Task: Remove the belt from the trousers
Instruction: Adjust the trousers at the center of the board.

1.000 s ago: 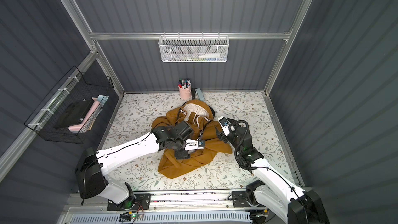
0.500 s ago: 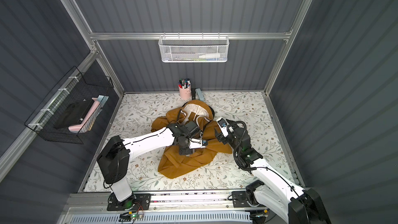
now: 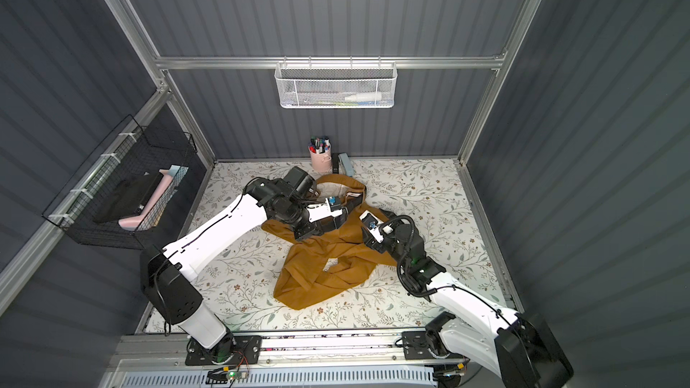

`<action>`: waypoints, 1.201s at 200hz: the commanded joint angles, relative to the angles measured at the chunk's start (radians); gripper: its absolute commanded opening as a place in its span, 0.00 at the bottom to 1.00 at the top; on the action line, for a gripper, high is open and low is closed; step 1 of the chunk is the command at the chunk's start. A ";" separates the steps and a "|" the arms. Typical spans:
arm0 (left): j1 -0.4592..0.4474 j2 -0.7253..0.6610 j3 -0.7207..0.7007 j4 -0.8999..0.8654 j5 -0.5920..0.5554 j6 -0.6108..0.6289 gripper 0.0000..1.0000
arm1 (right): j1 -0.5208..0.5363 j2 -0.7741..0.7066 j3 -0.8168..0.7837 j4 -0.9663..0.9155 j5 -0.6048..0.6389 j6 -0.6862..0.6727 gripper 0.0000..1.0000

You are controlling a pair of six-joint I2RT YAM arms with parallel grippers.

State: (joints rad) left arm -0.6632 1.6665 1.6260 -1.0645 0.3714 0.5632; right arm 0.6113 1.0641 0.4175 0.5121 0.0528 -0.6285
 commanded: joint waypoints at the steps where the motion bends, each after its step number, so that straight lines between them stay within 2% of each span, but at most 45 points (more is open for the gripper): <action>1: 0.039 -0.050 0.048 -0.087 0.175 -0.053 0.00 | 0.041 0.042 0.021 0.141 0.036 -0.133 0.81; 51: 0.089 -0.048 0.079 -0.118 0.288 -0.092 0.00 | 0.097 0.203 0.063 0.341 0.059 -0.210 0.80; 113: 0.132 -0.012 0.169 -0.187 0.401 -0.125 0.00 | 0.137 0.362 0.168 0.491 0.033 -0.209 0.78; 143: 0.160 0.005 0.233 -0.225 0.470 -0.137 0.00 | 0.142 0.410 0.251 0.513 0.002 -0.192 0.72; 162: 0.188 0.012 0.265 -0.227 0.520 -0.154 0.00 | 0.142 0.435 0.295 0.536 -0.017 -0.173 0.61; 195: 0.247 0.027 0.287 -0.199 0.590 -0.187 0.00 | 0.140 0.469 0.364 0.541 -0.018 -0.143 0.20; 217: 0.269 0.033 0.291 -0.169 0.612 -0.207 0.00 | 0.141 0.479 0.414 0.505 0.011 -0.144 0.01; 240: 0.288 0.029 0.271 -0.105 0.584 -0.246 0.00 | 0.137 0.466 0.480 0.432 0.102 -0.109 0.00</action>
State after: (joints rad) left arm -0.3939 1.6981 1.8824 -1.2350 0.9161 0.3672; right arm 0.7536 1.5524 0.8085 0.9428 0.0631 -0.7643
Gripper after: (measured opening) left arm 0.057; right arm 0.182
